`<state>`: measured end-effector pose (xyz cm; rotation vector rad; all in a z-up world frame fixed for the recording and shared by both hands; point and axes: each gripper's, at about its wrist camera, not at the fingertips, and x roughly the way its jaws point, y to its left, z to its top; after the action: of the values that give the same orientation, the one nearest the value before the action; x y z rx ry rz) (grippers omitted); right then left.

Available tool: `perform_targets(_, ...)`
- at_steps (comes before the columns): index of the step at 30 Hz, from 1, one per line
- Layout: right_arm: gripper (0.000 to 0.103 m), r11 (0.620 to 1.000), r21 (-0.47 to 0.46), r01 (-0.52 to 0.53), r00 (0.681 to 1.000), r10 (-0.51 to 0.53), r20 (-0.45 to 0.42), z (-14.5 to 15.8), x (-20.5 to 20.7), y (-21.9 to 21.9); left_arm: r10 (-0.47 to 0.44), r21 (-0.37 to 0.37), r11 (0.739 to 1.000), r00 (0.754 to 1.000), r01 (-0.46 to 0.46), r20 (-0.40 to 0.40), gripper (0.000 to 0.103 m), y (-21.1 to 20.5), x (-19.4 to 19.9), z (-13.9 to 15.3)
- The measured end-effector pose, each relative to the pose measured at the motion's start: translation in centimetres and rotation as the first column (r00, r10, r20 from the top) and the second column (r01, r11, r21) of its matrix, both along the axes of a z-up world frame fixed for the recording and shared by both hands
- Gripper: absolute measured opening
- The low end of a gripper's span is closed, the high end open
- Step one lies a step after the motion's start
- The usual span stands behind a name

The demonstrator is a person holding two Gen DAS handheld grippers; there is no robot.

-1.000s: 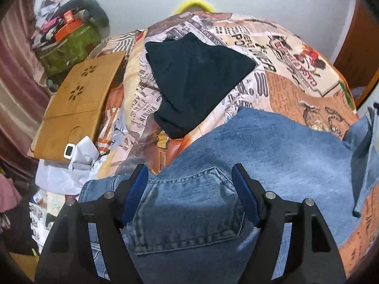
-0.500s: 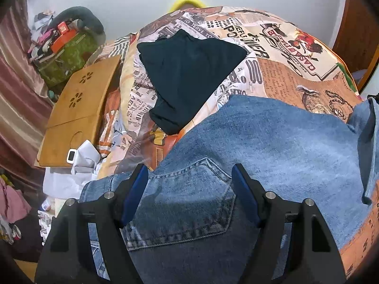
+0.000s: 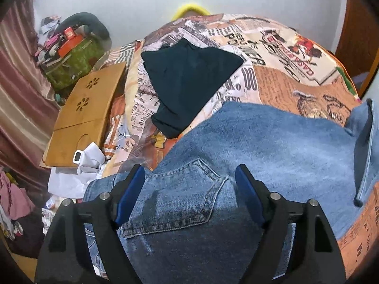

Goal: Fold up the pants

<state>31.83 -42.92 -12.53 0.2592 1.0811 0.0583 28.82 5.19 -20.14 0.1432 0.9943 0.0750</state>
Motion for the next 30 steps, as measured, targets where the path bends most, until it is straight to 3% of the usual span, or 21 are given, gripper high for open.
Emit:
perform_targets(1, 0.075, 1.000, -0.008, 0.008, 1.000, -0.008, 0.000, -0.1, 0.2, 0.5, 0.003, -0.004, 1.000, 1.000, -0.002, 0.007, 0.081, 0.1, -0.1, 0.1)
perform_targets(8, 0.073, 0.994, -0.110, 0.019, 0.987, -0.036, -0.154, -4.9, 3.9, 3.9, -0.001, -0.004, 1.000, 0.999, 0.002, 0.036, 0.083, 1.1, -0.6, -0.3)
perform_targets(11, 0.060, 0.987, -0.162, 0.015, 0.985, -0.042, -0.165, -6.5, 3.6, 4.2, -0.011, -0.009, 1.000, 0.999, 0.012, 0.031, 0.083, 1.4, -0.7, -1.0)
perform_targets(12, 0.047, 0.985, -0.170, -0.001, 0.986, -0.028, -0.164, -6.7, 3.2, 4.3, -0.014, -0.008, 1.000, 0.999, 0.015, 0.029, 0.083, 1.4, -0.8, -1.2)
perform_targets(13, 0.036, 0.989, -0.147, -0.010, 0.988, -0.013, -0.156, -6.7, 2.7, 4.1, -0.018, -0.009, 1.000, 0.999, 0.018, 0.030, 0.083, 1.4, -0.8, -1.3)
perform_targets(16, 0.018, 0.995, -0.102, -0.007, 0.989, -0.008, -0.145, -6.1, 1.4, 3.4, -0.037, 0.003, 0.999, 0.999, 0.037, 0.035, 0.083, 1.2, -0.8, -1.5)
perform_targets(18, 0.013, 0.991, -0.134, -0.031, 0.991, 0.013, -0.137, -5.5, 0.3, 3.2, -0.041, 0.012, 0.999, 0.998, 0.041, 0.037, 0.083, 0.9, -0.8, -1.4)
perform_targets(23, 0.011, 0.988, -0.149, -0.039, 0.997, 0.029, -0.072, -3.6, -1.8, 2.5, -0.064, -0.021, 0.998, 0.998, 0.064, 0.009, 0.083, 0.0, -1.1, -1.4)
perform_targets(30, 0.007, 0.996, -0.083, 0.025, 0.995, -0.017, 0.098, -0.1, -7.5, -0.6, -0.085, -0.044, 0.996, 0.995, 0.083, -0.054, 0.083, -1.6, -2.9, -1.9)
